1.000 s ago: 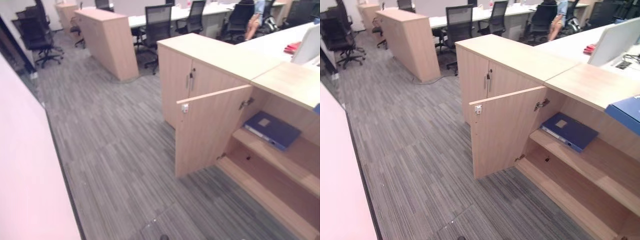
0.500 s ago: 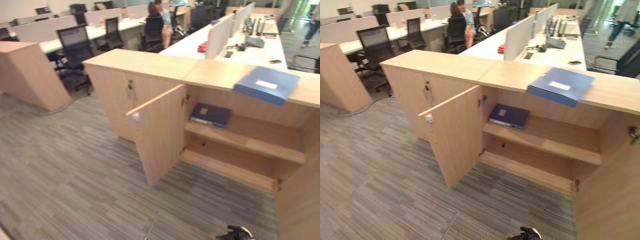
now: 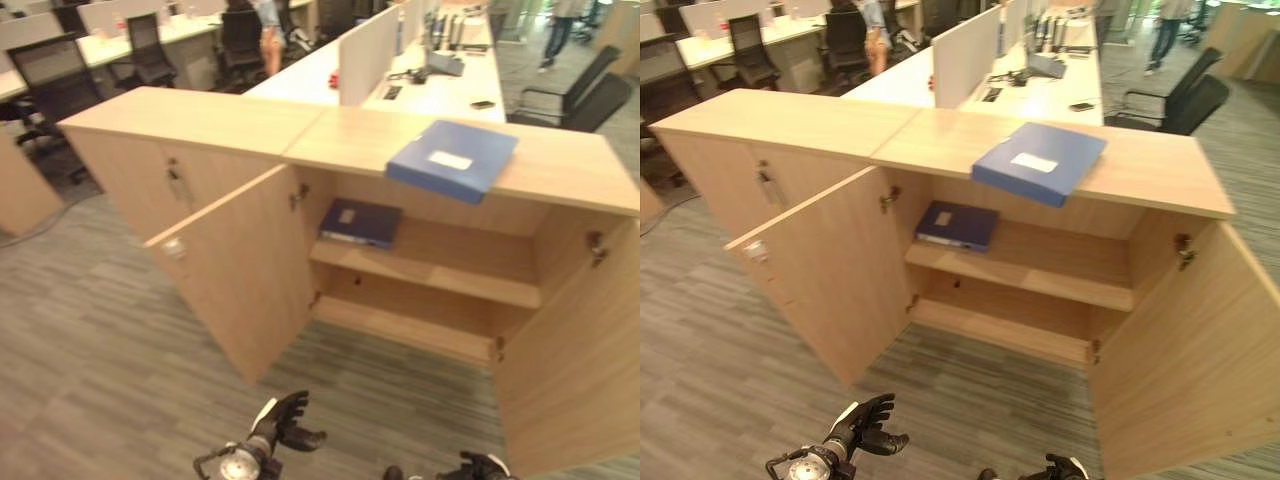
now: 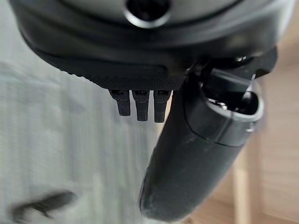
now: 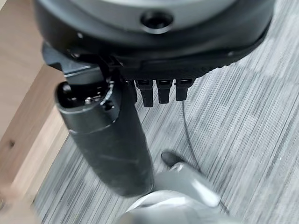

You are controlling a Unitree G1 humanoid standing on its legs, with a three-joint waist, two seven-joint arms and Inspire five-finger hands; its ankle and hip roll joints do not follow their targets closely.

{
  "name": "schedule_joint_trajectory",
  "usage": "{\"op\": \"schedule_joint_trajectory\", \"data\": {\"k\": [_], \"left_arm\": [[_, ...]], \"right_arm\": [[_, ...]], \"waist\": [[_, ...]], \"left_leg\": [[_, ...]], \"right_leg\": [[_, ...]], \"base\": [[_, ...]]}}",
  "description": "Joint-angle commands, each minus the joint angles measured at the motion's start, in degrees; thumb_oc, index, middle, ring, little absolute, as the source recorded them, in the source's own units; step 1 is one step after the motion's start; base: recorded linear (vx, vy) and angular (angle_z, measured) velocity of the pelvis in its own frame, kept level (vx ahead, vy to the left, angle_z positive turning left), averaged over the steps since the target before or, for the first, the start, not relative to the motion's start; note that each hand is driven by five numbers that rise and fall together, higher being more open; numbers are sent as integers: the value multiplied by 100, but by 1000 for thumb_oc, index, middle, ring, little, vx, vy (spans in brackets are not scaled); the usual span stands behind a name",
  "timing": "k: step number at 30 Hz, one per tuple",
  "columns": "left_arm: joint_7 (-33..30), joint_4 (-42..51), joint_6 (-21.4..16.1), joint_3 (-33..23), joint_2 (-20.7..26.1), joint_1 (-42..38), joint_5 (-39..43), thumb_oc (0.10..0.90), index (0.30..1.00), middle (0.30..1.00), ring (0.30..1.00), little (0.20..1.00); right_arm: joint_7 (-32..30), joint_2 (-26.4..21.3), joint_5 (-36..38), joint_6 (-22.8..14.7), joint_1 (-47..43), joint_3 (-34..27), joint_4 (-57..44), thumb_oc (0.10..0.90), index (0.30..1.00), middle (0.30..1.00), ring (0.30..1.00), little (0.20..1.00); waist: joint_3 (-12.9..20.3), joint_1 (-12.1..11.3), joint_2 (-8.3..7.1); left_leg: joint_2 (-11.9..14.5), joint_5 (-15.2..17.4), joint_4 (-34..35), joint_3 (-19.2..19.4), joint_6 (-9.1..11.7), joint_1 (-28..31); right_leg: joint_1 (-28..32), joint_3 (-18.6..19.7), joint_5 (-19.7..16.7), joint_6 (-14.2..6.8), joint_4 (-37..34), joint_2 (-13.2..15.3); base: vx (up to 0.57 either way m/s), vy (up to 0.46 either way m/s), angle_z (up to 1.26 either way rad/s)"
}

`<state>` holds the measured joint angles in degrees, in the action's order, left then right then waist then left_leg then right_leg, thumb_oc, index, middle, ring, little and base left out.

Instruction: Put the empty folder in the office cabinet

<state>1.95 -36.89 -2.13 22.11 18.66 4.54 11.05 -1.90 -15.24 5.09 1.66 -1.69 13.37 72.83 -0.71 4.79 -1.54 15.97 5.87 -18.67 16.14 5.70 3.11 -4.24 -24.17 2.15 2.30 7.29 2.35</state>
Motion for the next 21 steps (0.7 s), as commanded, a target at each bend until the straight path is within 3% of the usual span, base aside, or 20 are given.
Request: {"op": "schedule_joint_trajectory", "data": {"k": [1,2,3,4,5,6,7,8,9,10,11,12,14,17,21], "left_arm": [[9,846,-330,-210,128,-374,209,800,900,900,900,900],[50,1069,-330,-245,169,-263,233,800,900,900,900,900],[51,1078,-324,-247,174,-257,232,800,900,900,900,900],[80,1197,-335,-301,219,-179,230,800,900,900,900,900],[81,1204,-331,-302,224,-173,230,800,900,900,900,900],[86,1297,-373,-344,257,-116,238,800,900,900,900,900],[87,1301,-372,-345,261,-112,239,800,900,900,900,900],[106,1498,-422,-408,323,-27,356,800,900,900,900,900],[107,1503,-419,-409,326,-22,357,800,900,900,900,900],[148,1611,-427,-454,319,43,460,800,900,900,900,900],[149,1612,-426,-455,319,45,460,800,900,900,900,900],[146,1659,-418,-492,277,84,502,800,900,900,900,900],[197,1641,-378,-513,232,126,568,800,900,900,900,900],[145,1545,-386,-504,156,132,701,800,900,900,900,900],[85,1507,-416,-531,213,178,609,800,900,900,900,900]], "right_arm": [[-122,-346,-77,-49,-349,213,106,800,900,900,900,900],[-105,-408,-122,-25,-387,233,61,800,900,900,900,900],[-104,-406,-123,-23,-386,232,59,800,900,900,900,900],[-84,-416,-155,-30,-381,249,38,800,900,900,900,900],[-84,-413,-156,-30,-378,249,37,800,900,900,900,900],[-70,-408,-204,-45,-363,277,59,800,900,900,900,900],[-70,-405,-205,-46,-362,277,60,800,900,900,900,900],[-47,-405,-258,-69,-337,294,83,800,900,900,900,900],[-47,-403,-259,-69,-334,295,83,800,900,900,900,900],[-33,-383,-257,-87,-301,304,68,800,900,900,900,900],[-33,-383,-257,-87,-300,304,67,800,900,900,900,900],[-25,-359,-267,-104,-250,294,64,800,900,900,900,900],[11,-344,-322,-95,-209,296,84,800,900,900,900,900],[18,-311,-372,-94,-145,271,135,800,900,900,900,900],[12,-263,-435,-112,-99,283,76,800,900,900,900,900]], "waist": [[-365,-112,64],[-427,-243,-15],[-425,-242,-14],[-467,-359,-94],[-465,-363,-99],[-521,-492,-159],[-521,-496,-168],[-574,-612,-185],[-575,-610,-197],[-614,-725,-81],[-621,-725,-87],[-651,-804,8],[-636,-866,67],[-479,-842,163],[-269,-818,182]], "left_leg": [[259,-1112,-1121,-402,-57,151],[16,-847,-1329,-646,-240,-253],[19,-831,-1352,-649,-247,-267],[-193,-567,-1284,-772,-338,-703],[-198,-557,-1287,-764,-347,-701],[-492,-330,-864,-923,-373,-1089],[-503,-331,-846,-911,-380,-1073],[-868,-518,17,-1080,-365,-1436],[-882,-533,50,-1074,-368,-1413],[-1120,-1017,970,-1342,-225,-1575],[-1127,-1037,1007,-1338,-224,-1547],[-1266,-1443,1539,-1474,-140,-1773],[-1366,-1493,2008,-1639,-155,-1612],[-1423,-1620,2167,-1822,-166,-1427],[-1539,-1563,2367,-1739,-263,-1154]], "right_leg": [[251,247,251,-148,-521,-120],[463,496,356,-119,-609,-146],[462,496,356,-120,-611,-146],[637,688,390,-148,-681,-120],[638,693,391,-154,-682,-114],[797,863,412,-209,-760,-71],[802,869,413,-214,-761,-60],[865,936,394,-248,-796,3],[872,936,399,-251,-796,15],[1054,1072,454,-270,-825,-73],[1064,1073,455,-270,-827,-67],[1214,1199,503,-258,-863,-165],[1317,1376,614,-305,-811,-217],[1468,1488,706,-364,-871,-206],[1523,1597,756,-460,-902,-70]], "base": [[261,-228,-97],[138,-65,-77],[276,-84,-79],[133,-11,-47],[259,5,-46],[129,29,-36],[187,79,-57],[65,59,-49],[214,104,-46],[156,47,-23],[312,87,-32],[164,37,-33],[235,68,-48],[248,98,-46],[224,116,-57]]}}
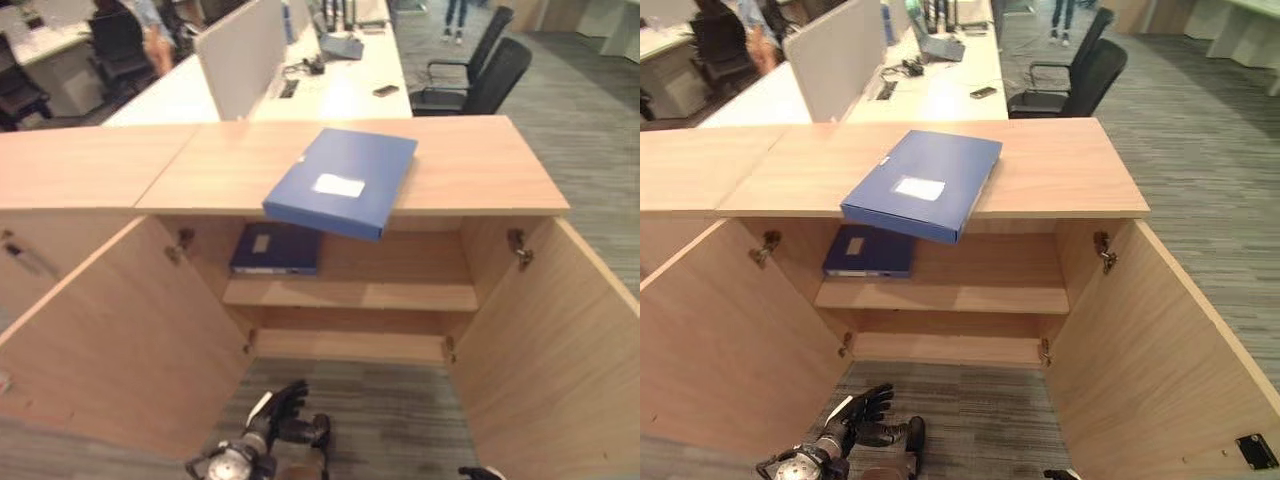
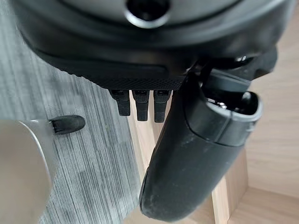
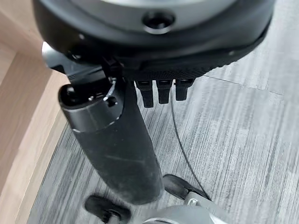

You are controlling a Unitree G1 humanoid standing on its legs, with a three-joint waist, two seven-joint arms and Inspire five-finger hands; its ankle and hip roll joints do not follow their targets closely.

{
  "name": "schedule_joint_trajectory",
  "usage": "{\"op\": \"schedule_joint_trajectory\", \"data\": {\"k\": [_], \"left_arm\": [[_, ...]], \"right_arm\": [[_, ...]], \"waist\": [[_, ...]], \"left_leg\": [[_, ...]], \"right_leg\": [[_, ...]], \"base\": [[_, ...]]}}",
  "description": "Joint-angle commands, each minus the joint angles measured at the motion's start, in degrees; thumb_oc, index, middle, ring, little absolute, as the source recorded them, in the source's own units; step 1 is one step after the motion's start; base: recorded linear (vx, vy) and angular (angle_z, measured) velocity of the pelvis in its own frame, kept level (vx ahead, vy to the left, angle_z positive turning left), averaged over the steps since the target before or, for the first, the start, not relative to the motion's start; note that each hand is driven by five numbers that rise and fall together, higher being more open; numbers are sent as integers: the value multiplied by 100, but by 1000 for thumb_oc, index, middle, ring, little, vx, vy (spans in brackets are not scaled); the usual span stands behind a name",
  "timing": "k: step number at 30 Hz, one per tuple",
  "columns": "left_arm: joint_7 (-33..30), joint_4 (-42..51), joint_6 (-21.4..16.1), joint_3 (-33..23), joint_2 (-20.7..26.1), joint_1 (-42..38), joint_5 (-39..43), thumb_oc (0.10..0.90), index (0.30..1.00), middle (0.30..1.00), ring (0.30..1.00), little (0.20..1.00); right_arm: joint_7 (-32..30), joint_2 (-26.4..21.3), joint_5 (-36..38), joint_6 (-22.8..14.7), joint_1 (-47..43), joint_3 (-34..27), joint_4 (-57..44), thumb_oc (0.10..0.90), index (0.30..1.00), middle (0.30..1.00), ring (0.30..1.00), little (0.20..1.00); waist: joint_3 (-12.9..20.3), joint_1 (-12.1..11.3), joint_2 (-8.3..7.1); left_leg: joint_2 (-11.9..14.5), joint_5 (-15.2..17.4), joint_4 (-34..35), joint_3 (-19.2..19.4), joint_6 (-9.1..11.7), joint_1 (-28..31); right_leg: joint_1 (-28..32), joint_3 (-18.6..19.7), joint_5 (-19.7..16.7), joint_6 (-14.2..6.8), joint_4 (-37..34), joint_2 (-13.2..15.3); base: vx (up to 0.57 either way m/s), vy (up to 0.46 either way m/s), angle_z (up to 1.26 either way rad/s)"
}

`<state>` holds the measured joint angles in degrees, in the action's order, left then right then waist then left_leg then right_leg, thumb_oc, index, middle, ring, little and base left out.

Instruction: Put the empty folder in the office cabinet

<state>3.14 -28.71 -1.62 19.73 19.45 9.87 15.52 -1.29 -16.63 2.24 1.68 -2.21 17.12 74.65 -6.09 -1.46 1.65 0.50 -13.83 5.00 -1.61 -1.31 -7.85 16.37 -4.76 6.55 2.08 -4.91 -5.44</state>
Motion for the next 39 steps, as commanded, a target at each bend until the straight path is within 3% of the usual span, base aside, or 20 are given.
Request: {"op": "schedule_joint_trajectory", "data": {"k": [1,7,10,12,15,17,22,25,27,28,30,31,32,34,36,39], "left_arm": [[-34,690,-467,-293,135,-353,162,800,900,900,900,900],[-154,616,-439,-430,144,-212,53,800,900,900,900,900],[-327,862,-431,-749,96,-65,45,800,900,900,900,900],[-602,1749,-493,-1316,105,241,-5,800,900,900,900,900],[-1189,2966,-721,-2296,129,744,-733,800,900,900,900,900],[-1999,3408,-968,-2958,46,789,-1296,800,900,900,900,900],[-2667,3651,-982,-3256,286,377,-2007,800,900,900,900,900],[-2852,4101,-857,-3291,593,49,-2658,800,900,900,900,900],[-3000,4430,-858,-3307,861,-122,-3064,800,900,900,900,900],[-3069,4665,-870,-3318,1080,-184,-3326,800,900,900,900,900],[-3121,4797,-851,-3329,1193,-229,-3592,800,900,900,900,900],[-3145,4908,-893,-3333,1279,-232,-3802,800,900,900,900,900],[-3101,5017,-986,-3289,1427,-280,-3976,800,900,900,900,900],[-3090,5068,-1067,-3197,1614,-356,-4172,800,900,900,900,900],[-3031,5167,-1138,-3101,1785,-381,-4286,800,900,900,900,900],[-2781,5225,-1304,-2863,2007,-394,-4319,800,900,900,900,900]], "right_arm": [[-48,-122,-151,-113,-46,-91,-106,800,900,900,900,900],[-47,-8,-178,-96,-3,-47,-144,800,900,900,900,900],[-48,56,-149,-93,36,-56,-160,800,900,900,900,900],[-51,102,-84,-62,125,-162,-199,800,900,900,900,900],[-99,257,71,-67,312,-358,-277,800,900,900,900,900],[-165,414,288,-120,427,-444,-292,800,900,900,900,900],[-183,481,157,-120,295,-309,-73,800,900,900,900,900],[-214,561,81,-134,106,-343,155,800,900,900,900,900],[-190,529,22,-132,32,-346,190,800,900,900,900,900],[-202,500,3,-120,-34,-314,142,800,900,900,900,900],[-213,516,5,-144,-44,-298,121,800,900,900,900,900],[-227,524,-4,-174,-49,-267,101,800,900,900,900,900],[-223,516,-8,-198,-101,-221,71,800,900,900,900,900],[-231,484,19,-236,-172,-149,43,800,900,900,900,900],[-274,530,59,-233,-144,-125,59,800,900,900,900,900],[-250,525,49,-236,-168,-51,93,800,900,900,900,900]], "waist": [[270,-194,-140],[405,-204,-166],[424,-264,-205],[422,-329,-260],[382,-425,-362],[380,-524,-467],[463,-700,-528],[555,-821,-452],[474,-799,-366],[338,-692,-217],[297,-650,-152],[274,-632,-129],[229,-558,-83],[154,-439,-87],[165,-408,-193],[313,-399,-272]], "left_leg": [[7,408,0,38,436,-56],[-137,564,0,81,292,67],[-177,586,0,29,257,73],[-201,576,0,-12,249,67],[-235,587,0,-95,273,83],[-241,660,0,-86,286,112],[-338,812,-8,-19,187,267],[-429,1001,-6,62,55,486],[-576,1155,-5,60,-114,747],[-600,1224,0,21,-225,932],[-560,1302,0,37,-239,1027],[-538,1420,0,53,-213,1122],[-487,1438,0,17,-159,1174],[-449,1412,0,-90,-102,1169],[-422,1412,0,-91,-38,1148],[-366,1436,0,-9,37,1069]], "right_leg": [[-537,-343,317,-439,318,712],[-526,-302,310,-520,269,816],[-541,-310,262,-539,210,807],[-521,-335,226,-533,170,788],[-475,-379,228,-529,121,756],[-396,-449,209,-580,75,789],[-268,-615,153,-767,117,992],[-446,-732,74,-992,787,1278],[-962,-656,-438,-1233,2015,1601],[-1420,-664,-909,-1191,2921,1738],[-1624,-813,-803,-1081,3244,1851],[-1703,-1040,-557,-989,3218,1967],[-1821,-1120,-300,-806,2893,1811],[-1900,-970,-158,-785,2201,1498],[-1588,-831,-271,-811,1301,1293],[-1349,-841,-365,-792,660,1140]], "base": [[165,93,-27],[88,49,2],[28,3,3],[15,-21,5],[23,-45,7],[36,-33,16],[92,53,6],[121,175,-10],[67,288,-15],[7,257,-11],[58,149,8],[109,61,4],[66,-33,-22],[49,-109,-14],[63,-134,45],[69,-111,44]]}}
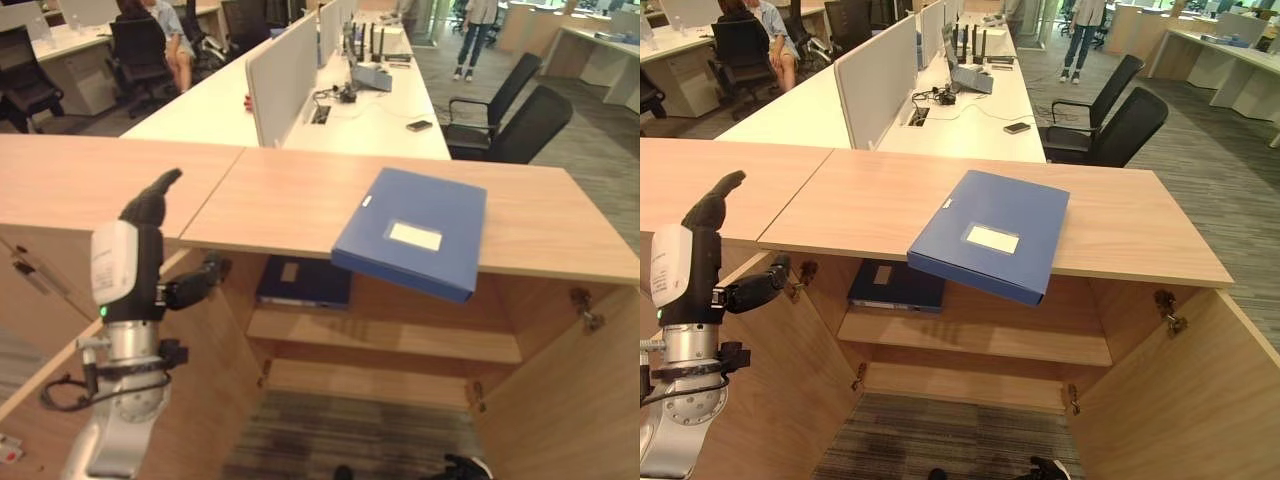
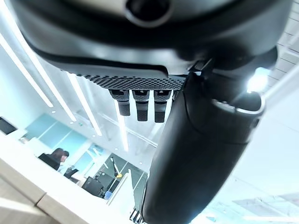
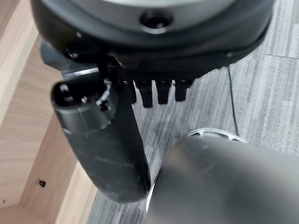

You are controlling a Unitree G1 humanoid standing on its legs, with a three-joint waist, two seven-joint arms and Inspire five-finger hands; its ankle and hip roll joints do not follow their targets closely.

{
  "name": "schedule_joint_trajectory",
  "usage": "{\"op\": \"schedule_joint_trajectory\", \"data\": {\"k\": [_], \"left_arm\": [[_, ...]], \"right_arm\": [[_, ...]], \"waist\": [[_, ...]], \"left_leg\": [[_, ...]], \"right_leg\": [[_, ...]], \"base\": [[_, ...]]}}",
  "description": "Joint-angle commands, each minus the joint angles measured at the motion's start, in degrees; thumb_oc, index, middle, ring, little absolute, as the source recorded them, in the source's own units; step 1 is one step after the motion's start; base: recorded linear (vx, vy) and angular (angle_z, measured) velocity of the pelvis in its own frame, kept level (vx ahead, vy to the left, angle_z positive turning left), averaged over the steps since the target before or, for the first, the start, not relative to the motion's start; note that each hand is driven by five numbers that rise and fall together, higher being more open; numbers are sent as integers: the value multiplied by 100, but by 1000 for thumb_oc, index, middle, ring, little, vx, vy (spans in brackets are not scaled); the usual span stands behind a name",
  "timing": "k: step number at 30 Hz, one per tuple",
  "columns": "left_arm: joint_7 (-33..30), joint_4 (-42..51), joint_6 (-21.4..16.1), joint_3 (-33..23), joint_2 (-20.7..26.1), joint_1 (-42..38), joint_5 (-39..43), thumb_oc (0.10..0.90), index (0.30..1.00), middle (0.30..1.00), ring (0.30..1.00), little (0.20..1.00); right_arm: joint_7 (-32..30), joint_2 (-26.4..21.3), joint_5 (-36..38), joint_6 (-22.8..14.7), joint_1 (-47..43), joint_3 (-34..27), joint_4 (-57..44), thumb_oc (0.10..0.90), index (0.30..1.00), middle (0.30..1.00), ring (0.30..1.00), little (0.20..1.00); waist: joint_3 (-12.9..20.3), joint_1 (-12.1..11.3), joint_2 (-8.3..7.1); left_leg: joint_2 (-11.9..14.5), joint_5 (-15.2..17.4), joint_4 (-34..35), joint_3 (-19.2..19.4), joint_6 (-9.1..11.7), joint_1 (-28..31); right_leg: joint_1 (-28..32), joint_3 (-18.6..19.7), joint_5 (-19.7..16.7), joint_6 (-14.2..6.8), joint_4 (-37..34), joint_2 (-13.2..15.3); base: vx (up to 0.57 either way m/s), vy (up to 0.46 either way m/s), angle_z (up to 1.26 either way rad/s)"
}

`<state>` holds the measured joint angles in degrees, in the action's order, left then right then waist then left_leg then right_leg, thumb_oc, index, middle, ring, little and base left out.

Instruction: Put the empty folder in the office cabinet

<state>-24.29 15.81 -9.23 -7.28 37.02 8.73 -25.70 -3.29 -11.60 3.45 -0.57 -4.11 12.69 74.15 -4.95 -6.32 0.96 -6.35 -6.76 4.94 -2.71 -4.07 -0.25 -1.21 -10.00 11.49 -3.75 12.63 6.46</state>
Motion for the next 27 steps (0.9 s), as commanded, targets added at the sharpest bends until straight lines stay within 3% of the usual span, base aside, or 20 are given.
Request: {"op": "schedule_joint_trajectory", "data": {"k": [1,6,16,27], "left_arm": [[100,878,-611,-127,380,-265,-195,800,900,900,900,900],[580,1243,-827,-80,854,-36,15,800,900,900,900,900],[864,1514,-888,-336,937,448,465,800,900,900,900,900],[1150,2017,-1046,202,1159,-183,904,800,900,900,900,900]], "right_arm": [[-45,0,-62,-26,16,386,129,800,900,900,900,900],[29,-92,-104,-47,13,446,81,800,900,900,900,900],[115,-118,-239,-34,136,495,105,800,900,900,900,900],[112,-64,-255,-51,83,697,80,800,900,900,900,900]], "waist": [[247,98,-221],[401,135,-284],[475,136,-315],[530,210,-332]], "left_leg": [[337,745,6,101,338,301],[421,840,6,104,405,412],[484,905,6,103,448,486],[531,958,6,152,465,524]], "right_leg": [[481,-298,-900,-201,-1261,-97],[787,-236,-968,-173,-1659,-254],[924,-162,-873,-147,-1763,-331],[950,-78,-820,-133,-1763,-360]], "base": [[111,-116,27],[79,-62,-3],[35,-14,-11],[1,0,0]]}}
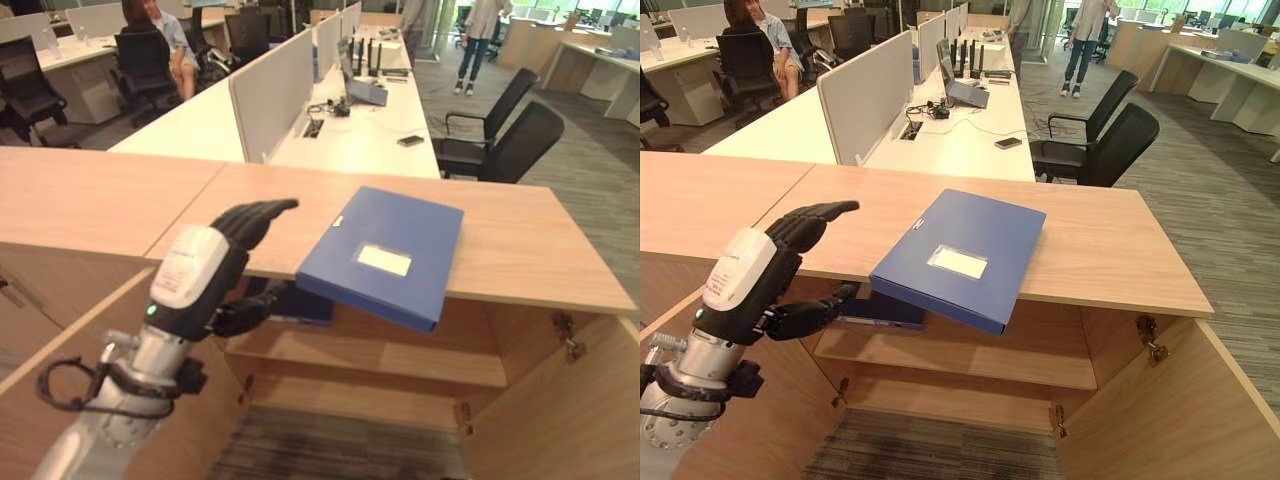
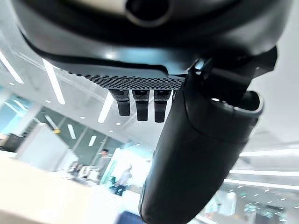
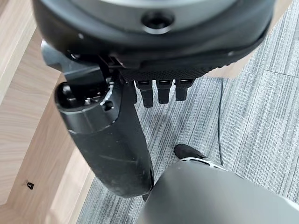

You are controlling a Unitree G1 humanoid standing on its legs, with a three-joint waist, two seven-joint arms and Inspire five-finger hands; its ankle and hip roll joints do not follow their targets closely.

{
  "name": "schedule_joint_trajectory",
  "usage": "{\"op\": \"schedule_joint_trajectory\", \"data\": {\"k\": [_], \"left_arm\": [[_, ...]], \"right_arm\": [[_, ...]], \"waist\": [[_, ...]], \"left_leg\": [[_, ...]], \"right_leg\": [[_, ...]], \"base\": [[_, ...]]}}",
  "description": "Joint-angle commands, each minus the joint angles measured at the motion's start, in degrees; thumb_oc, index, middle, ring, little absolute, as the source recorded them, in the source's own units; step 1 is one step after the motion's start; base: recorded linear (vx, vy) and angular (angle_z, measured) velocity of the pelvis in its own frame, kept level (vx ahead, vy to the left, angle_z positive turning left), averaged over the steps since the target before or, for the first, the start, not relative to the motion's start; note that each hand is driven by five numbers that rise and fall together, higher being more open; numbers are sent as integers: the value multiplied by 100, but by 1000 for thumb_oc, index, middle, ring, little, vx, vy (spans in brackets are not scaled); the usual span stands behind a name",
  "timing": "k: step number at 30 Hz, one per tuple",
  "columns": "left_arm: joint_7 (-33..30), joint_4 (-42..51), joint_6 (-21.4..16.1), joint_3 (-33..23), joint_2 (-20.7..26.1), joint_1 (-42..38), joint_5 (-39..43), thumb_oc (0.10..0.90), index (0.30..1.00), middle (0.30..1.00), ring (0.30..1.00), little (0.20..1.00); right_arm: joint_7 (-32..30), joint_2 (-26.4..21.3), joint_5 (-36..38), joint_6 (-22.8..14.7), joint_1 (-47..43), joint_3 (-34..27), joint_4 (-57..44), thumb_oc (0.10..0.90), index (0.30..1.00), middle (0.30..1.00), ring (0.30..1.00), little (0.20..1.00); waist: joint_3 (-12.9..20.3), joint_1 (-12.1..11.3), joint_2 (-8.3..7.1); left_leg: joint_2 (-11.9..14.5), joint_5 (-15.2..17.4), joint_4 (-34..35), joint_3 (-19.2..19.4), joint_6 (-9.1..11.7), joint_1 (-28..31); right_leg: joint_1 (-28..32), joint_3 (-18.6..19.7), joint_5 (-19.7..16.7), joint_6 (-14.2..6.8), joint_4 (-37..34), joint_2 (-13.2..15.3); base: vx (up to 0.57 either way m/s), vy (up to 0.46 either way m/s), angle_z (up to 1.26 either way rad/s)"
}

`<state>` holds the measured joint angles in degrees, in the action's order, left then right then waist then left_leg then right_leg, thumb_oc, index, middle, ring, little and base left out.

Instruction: Put the empty folder in the office cabinet

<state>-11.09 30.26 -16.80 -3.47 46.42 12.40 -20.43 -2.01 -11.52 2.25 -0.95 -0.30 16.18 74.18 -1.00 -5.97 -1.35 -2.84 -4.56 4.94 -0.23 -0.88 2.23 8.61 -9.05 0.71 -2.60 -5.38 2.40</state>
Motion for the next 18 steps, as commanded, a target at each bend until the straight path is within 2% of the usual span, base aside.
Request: {"op": "schedule_joint_trajectory", "data": {"k": [1,4,12,18], "left_arm": [[-131,589,-292,-94,230,-641,401,800,900,900,900,900],[-68,608,-298,78,241,-788,427,800,900,900,900,900],[359,279,-245,1263,125,-1698,386,800,900,900,900,900],[517,211,-233,1511,141,-1888,337,800,900,900,900,900]], "right_arm": [[-23,-69,-122,-21,-311,359,63,800,900,900,900,900],[-27,-60,-115,-29,-330,395,45,800,900,900,900,900],[-38,21,-109,-26,-319,520,88,800,900,900,900,900],[-51,12,-100,-23,-338,509,96,800,900,900,900,900]], "waist": [[136,178,-102],[145,187,-107],[176,329,-104],[178,355,-88]], "left_leg": [[179,748,6,-88,147,282],[183,760,6,-65,150,296],[207,829,6,6,138,372],[219,849,6,43,136,401]], "right_leg": [[-31,-159,263,-246,38,43],[-24,-141,264,-249,38,46],[6,-25,257,-251,38,48],[8,23,254,-252,38,42]], "base": [[7,2,-4],[2,0,-2],[3,1,-4],[0,2,-6]]}}
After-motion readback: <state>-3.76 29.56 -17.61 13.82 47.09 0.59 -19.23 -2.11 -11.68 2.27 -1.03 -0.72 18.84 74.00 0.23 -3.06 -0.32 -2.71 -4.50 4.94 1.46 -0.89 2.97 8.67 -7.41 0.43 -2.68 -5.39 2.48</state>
